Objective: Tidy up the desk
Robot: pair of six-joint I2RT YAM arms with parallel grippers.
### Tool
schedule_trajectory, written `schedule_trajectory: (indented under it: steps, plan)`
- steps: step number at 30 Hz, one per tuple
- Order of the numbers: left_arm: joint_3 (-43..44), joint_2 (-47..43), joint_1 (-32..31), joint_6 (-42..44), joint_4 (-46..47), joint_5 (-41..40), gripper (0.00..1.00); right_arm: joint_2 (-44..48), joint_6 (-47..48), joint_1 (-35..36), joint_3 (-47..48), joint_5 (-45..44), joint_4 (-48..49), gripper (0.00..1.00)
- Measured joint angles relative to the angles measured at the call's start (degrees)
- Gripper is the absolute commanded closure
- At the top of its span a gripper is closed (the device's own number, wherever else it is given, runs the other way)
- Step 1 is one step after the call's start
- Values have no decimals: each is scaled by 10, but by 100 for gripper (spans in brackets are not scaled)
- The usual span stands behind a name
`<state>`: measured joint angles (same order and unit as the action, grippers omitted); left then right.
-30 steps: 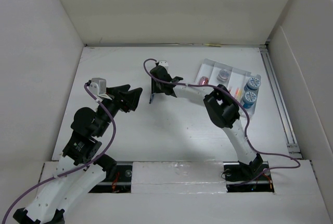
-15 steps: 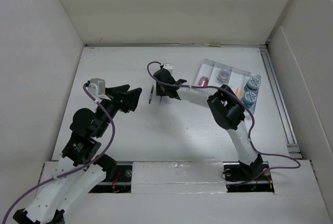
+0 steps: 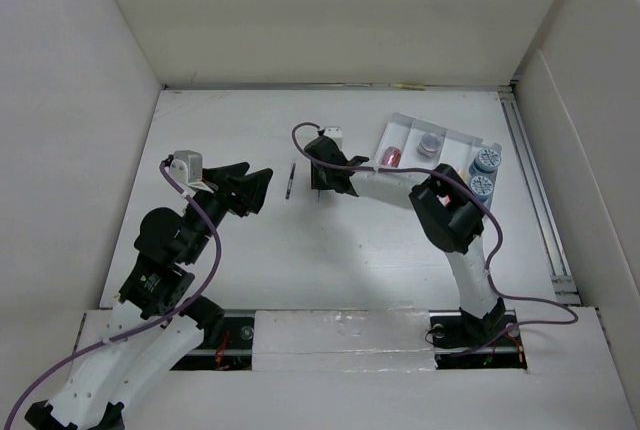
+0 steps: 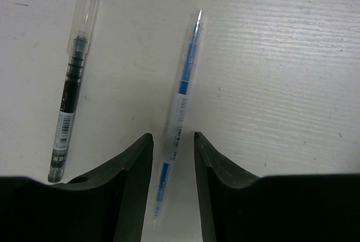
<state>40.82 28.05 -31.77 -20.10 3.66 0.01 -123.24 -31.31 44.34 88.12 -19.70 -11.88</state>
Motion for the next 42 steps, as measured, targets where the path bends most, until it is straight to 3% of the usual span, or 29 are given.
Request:
schedule_trajectory:
  steps: [2, 6, 7, 13, 18, 26, 32, 35, 42]
  plan:
    - [0, 0, 0, 0, 0, 0, 42, 0, 0, -1, 0, 1, -1, 68]
    - [0, 0, 0, 0, 0, 0, 42, -1, -2, -4, 0, 8, 0, 99]
    - [0, 0, 0, 0, 0, 0, 42, -1, -4, -5, 0, 9, 1, 100]
    - [0, 0, 0, 0, 0, 0, 42, 32, -5, -7, -56, 12, 40, 100]
    - [0, 0, 0, 0, 0, 0, 42, 162, -4, -30, -162, 10, 65, 100]
    - [0, 2, 0, 0, 0, 2, 42, 411, -18, -183, -366, 37, 140, 100]
    - [0, 4, 0, 0, 0, 3, 42, 434, -30, -258, -437, 77, 149, 100]
    - [0, 5, 0, 0, 0, 4, 42, 433, -32, -255, -450, 101, 150, 96]
    - [0, 12, 0, 0, 0, 5, 42, 405, -30, -134, -431, 103, 153, 69]
